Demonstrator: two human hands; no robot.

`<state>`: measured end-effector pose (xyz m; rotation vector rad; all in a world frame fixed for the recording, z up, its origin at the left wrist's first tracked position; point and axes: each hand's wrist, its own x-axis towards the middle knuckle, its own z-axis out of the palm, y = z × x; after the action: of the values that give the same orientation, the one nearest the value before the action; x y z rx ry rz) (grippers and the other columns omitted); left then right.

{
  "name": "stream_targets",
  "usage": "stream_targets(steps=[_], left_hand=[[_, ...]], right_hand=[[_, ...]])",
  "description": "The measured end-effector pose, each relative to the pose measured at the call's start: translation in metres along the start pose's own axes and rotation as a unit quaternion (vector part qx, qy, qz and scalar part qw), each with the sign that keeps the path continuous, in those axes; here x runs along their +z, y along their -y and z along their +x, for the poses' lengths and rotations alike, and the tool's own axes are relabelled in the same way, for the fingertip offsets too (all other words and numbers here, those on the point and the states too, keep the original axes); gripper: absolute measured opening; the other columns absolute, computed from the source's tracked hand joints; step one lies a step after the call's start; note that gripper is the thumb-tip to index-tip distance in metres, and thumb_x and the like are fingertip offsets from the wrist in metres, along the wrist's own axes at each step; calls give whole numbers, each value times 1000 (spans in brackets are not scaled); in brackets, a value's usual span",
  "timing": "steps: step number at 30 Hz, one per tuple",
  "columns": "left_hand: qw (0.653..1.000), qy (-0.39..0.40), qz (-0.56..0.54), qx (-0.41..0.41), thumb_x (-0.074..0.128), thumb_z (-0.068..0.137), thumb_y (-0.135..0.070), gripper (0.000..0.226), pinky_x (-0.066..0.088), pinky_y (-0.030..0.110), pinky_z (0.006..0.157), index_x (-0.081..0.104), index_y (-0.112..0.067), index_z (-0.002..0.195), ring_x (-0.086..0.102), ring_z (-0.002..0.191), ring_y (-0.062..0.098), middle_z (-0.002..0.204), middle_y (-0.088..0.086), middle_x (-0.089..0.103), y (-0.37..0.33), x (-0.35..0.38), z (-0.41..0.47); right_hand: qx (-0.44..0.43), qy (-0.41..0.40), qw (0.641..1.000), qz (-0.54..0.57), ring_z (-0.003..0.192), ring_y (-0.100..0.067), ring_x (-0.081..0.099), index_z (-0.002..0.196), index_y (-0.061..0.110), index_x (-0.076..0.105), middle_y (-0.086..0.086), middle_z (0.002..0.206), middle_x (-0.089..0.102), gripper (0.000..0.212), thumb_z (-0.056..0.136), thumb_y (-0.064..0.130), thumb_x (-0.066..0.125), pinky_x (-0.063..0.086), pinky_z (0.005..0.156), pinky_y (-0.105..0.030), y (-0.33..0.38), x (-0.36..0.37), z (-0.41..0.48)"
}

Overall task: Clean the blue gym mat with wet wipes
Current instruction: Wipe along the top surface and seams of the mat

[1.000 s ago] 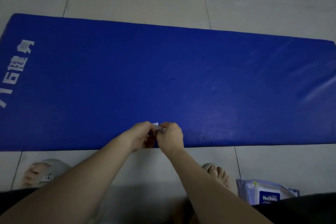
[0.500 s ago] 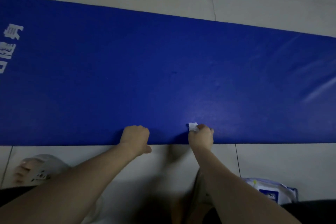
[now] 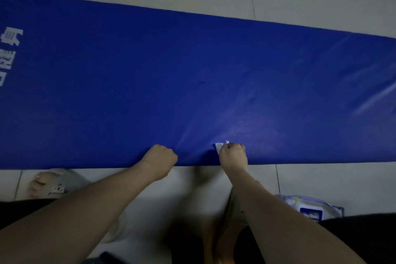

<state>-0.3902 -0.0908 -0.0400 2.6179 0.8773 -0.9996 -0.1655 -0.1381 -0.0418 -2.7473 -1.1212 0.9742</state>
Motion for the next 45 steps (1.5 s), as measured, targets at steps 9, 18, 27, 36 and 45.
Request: stream_targets(steps=[9,18,27,36,45], left_hand=[[908,21,-336,-248,77,66,-71,57,43,31,60,55,-21,82,58,75,18,85,-1,62,133,0,-2],[882,68,-367,-286,86,53,-73,109,51,48,98,37,-18,134,48,124,31,140,9,39,141,23,2],[880,89,-359,-299,87,50,-74,127,51,47,99,30,-17,148,46,129,32,147,12,36,142,18,7],[879,89,-362,-297,86,49,-76,130,50,44,98,28,-17,150,45,131,32,147,11,36,140,13,4],[875,76,-377,-295,89,50,-71,131,49,44,101,27,-17,151,43,132,32,147,12,35,140,16,5]], right_hand=[[40,-38,994,90,73,-10,45,121,6,53,-12,125,50,30,102,30,55,36,76,-27,6,15,10],[4,-48,992,120,95,-30,58,108,5,52,-12,113,52,11,102,13,48,46,83,-38,44,62,-31],[-130,52,989,40,76,-20,48,103,11,52,-9,111,53,6,98,13,50,40,71,-31,93,95,-42],[-128,-103,985,-58,88,-35,59,104,10,63,-12,113,50,21,94,28,56,51,69,-41,34,34,-1],[-2,-113,993,-36,103,-37,61,117,1,49,-20,122,55,23,99,16,52,49,79,-42,25,24,27]])
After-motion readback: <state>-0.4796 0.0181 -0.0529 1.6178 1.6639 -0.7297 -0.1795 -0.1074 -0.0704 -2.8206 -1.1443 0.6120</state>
